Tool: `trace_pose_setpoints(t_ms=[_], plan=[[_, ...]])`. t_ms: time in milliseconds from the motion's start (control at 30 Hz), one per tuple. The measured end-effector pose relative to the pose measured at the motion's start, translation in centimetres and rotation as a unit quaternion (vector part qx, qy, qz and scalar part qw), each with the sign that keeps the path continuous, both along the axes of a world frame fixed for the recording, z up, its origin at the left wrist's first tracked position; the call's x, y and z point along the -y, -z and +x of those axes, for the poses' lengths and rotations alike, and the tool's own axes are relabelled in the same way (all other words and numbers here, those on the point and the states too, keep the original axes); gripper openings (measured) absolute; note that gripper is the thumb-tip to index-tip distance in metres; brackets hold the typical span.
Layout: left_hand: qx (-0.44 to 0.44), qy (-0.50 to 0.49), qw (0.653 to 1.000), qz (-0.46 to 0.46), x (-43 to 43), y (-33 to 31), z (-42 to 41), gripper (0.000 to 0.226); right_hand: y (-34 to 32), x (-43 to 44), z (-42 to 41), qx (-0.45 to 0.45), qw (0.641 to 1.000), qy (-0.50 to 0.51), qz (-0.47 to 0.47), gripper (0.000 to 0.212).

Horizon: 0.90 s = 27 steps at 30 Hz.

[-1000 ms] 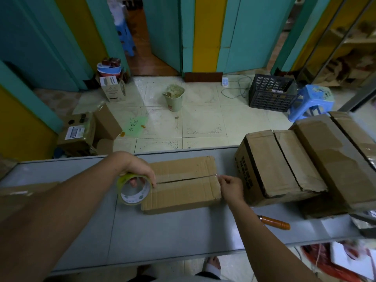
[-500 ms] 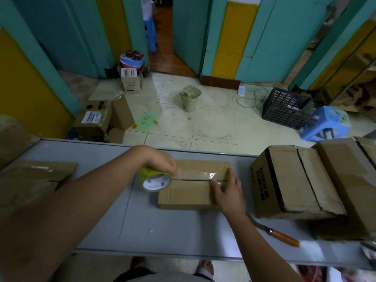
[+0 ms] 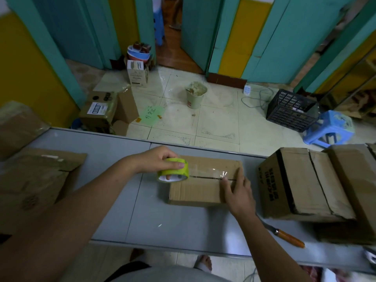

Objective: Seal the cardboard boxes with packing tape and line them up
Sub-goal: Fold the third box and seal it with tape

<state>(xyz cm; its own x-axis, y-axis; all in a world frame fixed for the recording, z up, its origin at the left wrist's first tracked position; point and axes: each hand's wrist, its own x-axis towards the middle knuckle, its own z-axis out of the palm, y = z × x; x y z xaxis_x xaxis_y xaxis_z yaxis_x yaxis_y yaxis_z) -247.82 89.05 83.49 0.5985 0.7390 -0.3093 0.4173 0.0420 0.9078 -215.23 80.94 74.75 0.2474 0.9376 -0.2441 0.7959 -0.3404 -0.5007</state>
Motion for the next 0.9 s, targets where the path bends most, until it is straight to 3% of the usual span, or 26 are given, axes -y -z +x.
trace_pose_setpoints(t_ms=[100,233,467,733,900], plan=[[0.07,-0.036,0.997,-0.002,0.2,0.1,-0.5,0.027,-0.2,0.0,-0.2,-0.003,1.0,0.001,0.0,0.086],[0.071,-0.071,0.994,0.041,0.3,0.4,-0.6,0.026,-0.4,0.0,-0.2,0.008,1.0,0.003,-0.004,0.087],[-0.039,-0.064,0.995,0.07,0.9,2.6,-1.0,0.03,-0.2,0.1,-0.1,0.037,0.999,-0.011,-0.002,0.087],[-0.096,-0.062,0.988,0.105,0.5,2.7,-0.6,0.042,0.4,0.1,0.0,0.051,0.998,-0.022,0.003,0.089],[-0.205,-0.051,0.968,0.136,-0.1,2.2,-2.4,0.048,0.5,0.1,0.0,0.053,0.998,-0.028,0.006,0.091]])
